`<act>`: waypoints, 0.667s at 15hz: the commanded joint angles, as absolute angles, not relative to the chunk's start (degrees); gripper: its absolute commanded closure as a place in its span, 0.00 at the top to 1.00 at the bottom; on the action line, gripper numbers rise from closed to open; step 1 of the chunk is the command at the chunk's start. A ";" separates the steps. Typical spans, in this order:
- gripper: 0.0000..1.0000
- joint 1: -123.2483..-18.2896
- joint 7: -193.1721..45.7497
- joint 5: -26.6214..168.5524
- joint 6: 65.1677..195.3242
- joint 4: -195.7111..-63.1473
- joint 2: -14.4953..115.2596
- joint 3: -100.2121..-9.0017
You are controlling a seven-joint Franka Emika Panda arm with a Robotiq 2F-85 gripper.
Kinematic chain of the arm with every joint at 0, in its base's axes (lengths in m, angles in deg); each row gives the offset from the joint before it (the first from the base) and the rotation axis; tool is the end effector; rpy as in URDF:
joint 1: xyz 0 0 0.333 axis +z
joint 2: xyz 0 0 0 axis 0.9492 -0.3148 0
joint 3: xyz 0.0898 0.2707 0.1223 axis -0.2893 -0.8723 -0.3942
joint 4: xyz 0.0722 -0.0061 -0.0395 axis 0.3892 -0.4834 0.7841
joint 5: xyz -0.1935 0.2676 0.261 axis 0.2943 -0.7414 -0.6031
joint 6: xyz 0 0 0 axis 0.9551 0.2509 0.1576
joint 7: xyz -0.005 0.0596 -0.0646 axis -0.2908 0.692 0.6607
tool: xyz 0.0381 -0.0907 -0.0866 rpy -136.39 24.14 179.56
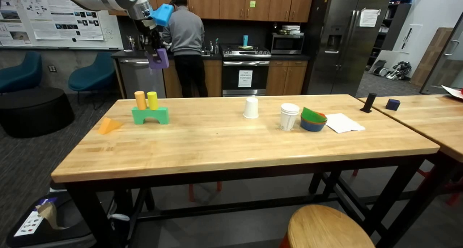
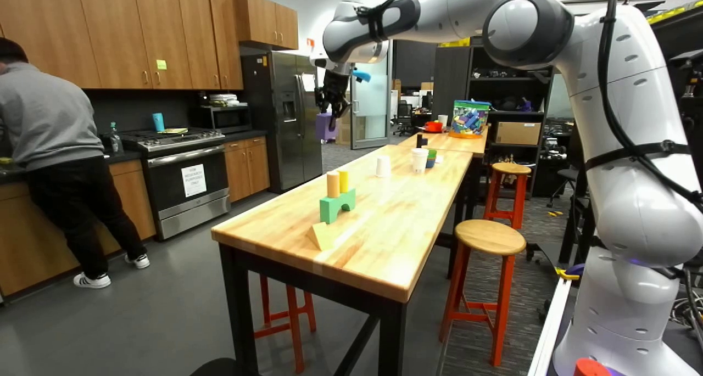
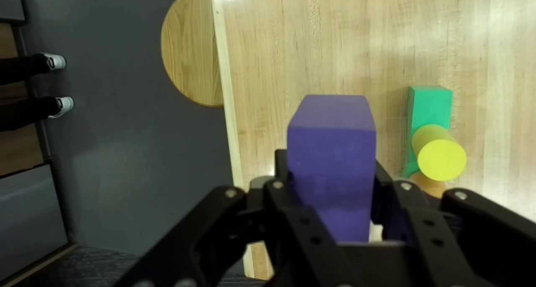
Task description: Put the purple block on the tower of blocks
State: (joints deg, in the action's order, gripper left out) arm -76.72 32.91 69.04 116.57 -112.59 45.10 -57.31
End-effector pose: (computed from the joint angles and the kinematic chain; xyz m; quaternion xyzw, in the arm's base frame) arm 0.7400 -0.0804 0.5352 0.6536 0.7287 0.1099 0.1728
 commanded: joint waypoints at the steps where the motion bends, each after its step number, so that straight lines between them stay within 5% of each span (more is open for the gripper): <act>1: 0.16 -77.08 31.32 69.96 115.89 -111.35 44.97 -57.85; 10: 0.16 -77.21 30.08 69.77 116.08 -111.50 45.31 -57.89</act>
